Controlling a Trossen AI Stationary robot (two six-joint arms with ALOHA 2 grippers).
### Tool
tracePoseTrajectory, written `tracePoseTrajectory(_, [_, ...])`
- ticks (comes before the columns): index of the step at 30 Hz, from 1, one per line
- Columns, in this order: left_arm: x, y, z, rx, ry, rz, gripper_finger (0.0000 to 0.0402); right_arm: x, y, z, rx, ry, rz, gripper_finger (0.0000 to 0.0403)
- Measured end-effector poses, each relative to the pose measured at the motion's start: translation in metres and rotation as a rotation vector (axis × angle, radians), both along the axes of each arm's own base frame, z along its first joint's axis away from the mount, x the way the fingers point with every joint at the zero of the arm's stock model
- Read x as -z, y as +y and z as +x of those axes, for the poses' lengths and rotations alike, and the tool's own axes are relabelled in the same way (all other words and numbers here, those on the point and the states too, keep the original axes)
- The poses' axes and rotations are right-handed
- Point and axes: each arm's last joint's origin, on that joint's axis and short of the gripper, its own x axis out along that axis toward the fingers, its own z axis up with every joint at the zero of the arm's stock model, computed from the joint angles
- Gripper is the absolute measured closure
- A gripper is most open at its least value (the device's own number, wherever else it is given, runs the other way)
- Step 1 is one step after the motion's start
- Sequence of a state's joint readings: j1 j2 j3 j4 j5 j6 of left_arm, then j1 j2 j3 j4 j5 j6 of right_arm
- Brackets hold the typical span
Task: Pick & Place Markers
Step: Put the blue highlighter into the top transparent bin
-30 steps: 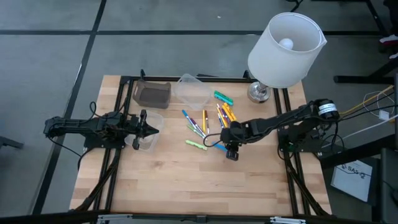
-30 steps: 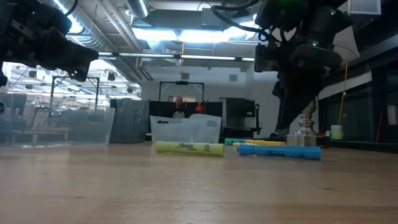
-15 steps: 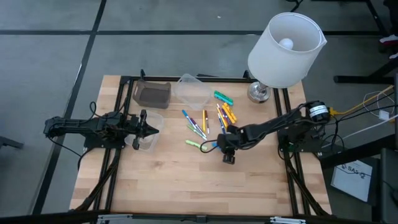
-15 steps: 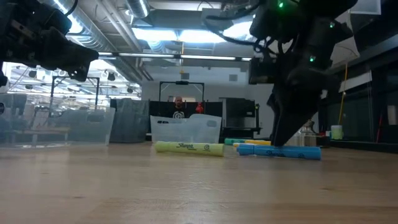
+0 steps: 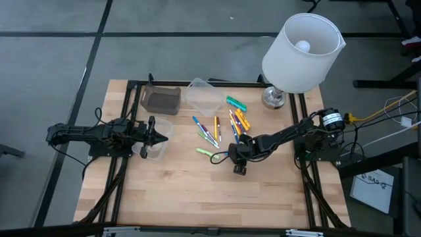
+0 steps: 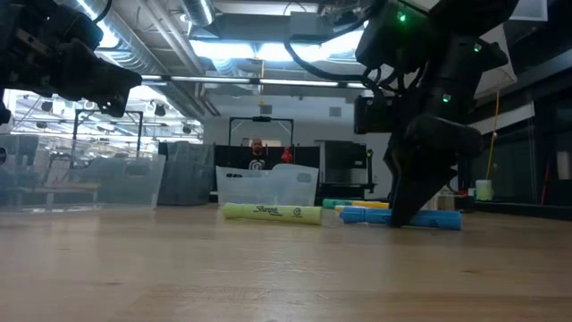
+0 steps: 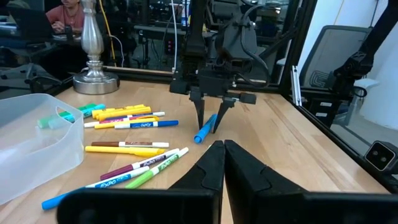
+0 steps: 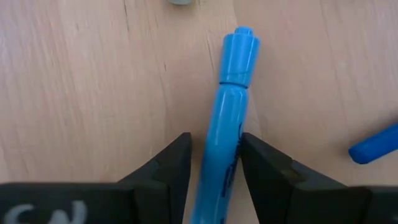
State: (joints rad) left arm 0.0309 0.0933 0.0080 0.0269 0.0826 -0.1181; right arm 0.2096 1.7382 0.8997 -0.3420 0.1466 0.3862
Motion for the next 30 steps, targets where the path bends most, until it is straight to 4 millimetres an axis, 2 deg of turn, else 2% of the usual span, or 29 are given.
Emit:
tracePoseTrajectory(10, [0.0000,0.0000,0.0000,0.000,0.000,0.000,0.0395,0.0007,0.0000,-0.0003,0.054,0.000,0.026,0.0268])
tracePoseTrajectory(19, [0.0001,0.0000,0.0000,0.001,0.000,0.000,0.0395,0.0014,0.0010,-0.0012,0.044,0.007,0.022,0.0337])
tracePoseTrajectory(30, [0.0000,0.0000,0.0000,0.000,0.000,0.000,0.0395,0.0017,0.0014,-0.0014,0.013,0.014,0.032,0.0322])
